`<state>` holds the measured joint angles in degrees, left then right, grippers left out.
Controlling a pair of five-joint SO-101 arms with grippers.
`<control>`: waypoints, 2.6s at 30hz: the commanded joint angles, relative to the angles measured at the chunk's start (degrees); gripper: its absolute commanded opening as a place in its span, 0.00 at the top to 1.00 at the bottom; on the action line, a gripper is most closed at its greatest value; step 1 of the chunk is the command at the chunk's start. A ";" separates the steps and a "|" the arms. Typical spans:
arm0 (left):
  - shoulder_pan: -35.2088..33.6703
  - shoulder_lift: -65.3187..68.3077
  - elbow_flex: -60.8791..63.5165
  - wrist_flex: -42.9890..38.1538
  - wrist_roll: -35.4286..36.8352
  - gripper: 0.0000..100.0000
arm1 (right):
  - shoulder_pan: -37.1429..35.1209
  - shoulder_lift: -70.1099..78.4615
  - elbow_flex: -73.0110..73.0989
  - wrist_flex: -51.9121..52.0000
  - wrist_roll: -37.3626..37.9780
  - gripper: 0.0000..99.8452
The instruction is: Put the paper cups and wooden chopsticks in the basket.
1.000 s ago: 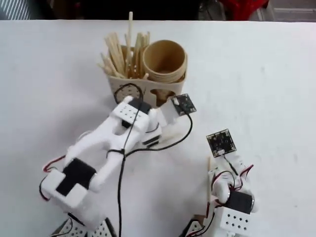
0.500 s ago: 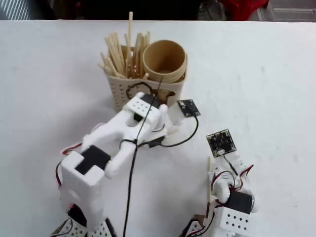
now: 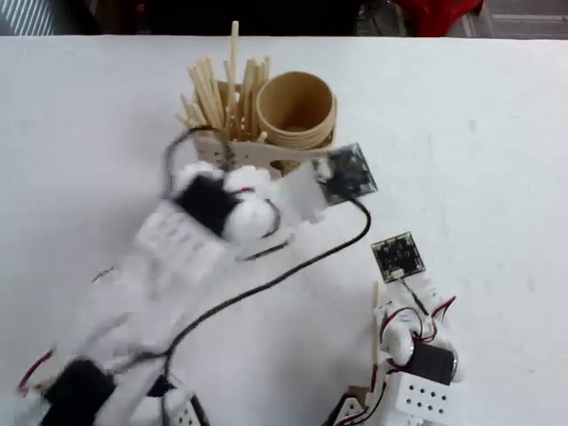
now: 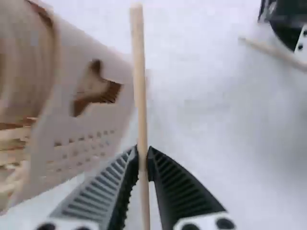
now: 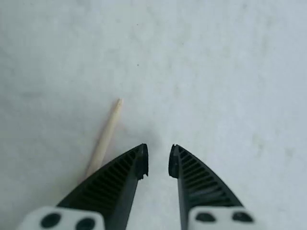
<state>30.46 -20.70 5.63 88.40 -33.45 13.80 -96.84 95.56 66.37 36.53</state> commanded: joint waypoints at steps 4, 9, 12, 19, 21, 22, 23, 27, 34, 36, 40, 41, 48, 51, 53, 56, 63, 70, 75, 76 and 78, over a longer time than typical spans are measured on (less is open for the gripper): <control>-4.97 -15.25 -18.55 -10.55 1.85 0.98 | 0.22 -0.40 -0.18 -1.01 0.44 0.91; -8.31 -10.24 -19.69 -34.46 14.15 0.98 | 0.22 -0.40 -0.09 -1.01 0.44 0.91; -10.59 -4.44 -20.04 -42.64 15.74 0.98 | 0.22 -0.40 0.09 -1.01 0.44 0.91; -14.73 6.64 -18.73 -48.18 20.66 0.98 | 0.22 -0.40 0.09 -1.01 0.44 0.91; -16.57 7.25 -16.26 -49.93 22.51 0.98 | 0.22 -0.40 0.09 -1.01 0.44 0.91; -17.10 7.25 -14.33 -50.99 22.77 0.98 | 0.22 -0.40 0.09 -1.01 0.44 0.91; -17.54 7.16 -12.13 -51.96 22.77 0.98 | 0.22 -0.40 0.09 -1.01 0.44 0.91; -18.77 7.52 -3.78 -57.58 22.95 0.98 | 0.22 -0.40 0.09 -1.01 0.44 0.91; -21.14 7.08 4.40 -62.86 26.55 0.97 | 0.22 -0.40 0.09 -1.01 0.44 0.92; -22.73 6.46 3.25 -61.19 28.48 0.94 | 0.22 -0.40 0.09 -1.01 0.44 0.92; -24.13 3.30 1.85 -56.18 28.84 0.87 | 0.22 -0.40 0.09 -1.01 0.44 0.93; -24.13 2.15 1.85 -55.03 28.84 0.86 | 0.22 -0.40 0.09 -1.01 0.44 0.95; -27.21 -6.02 2.37 -50.11 28.84 0.86 | 0.22 -0.48 0.09 -1.01 0.44 0.97; -30.90 -10.77 2.37 -46.51 28.84 0.86 | 0.22 -0.48 0.09 -1.01 0.44 0.97; -33.98 -14.02 2.37 -42.64 28.84 0.86 | 0.22 -0.48 0.09 -1.01 0.44 0.97; -40.31 -19.30 2.46 -34.37 28.84 0.86 | 0.22 -0.48 0.09 -1.01 0.44 0.97; -51.47 -31.16 15.30 -17.05 28.75 0.86 | 0.22 -0.48 0.09 -1.01 0.44 0.97; -53.32 -44.44 53.10 -33.49 28.75 0.86 | 0.22 -0.48 0.18 -1.01 0.44 0.97; -52.97 -57.54 77.80 -55.21 28.75 0.86 | 0.22 -0.48 0.18 -1.01 0.44 0.97; -52.88 -60.53 81.93 -59.25 28.75 0.86 | 0.22 -0.48 0.18 -1.01 0.44 0.97; -52.88 -66.59 89.67 -65.32 28.75 0.86 | 0.22 -0.48 0.18 -1.01 0.44 0.97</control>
<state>-22.20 -76.26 80.53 38.11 -5.23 13.80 -96.84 95.65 66.37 36.53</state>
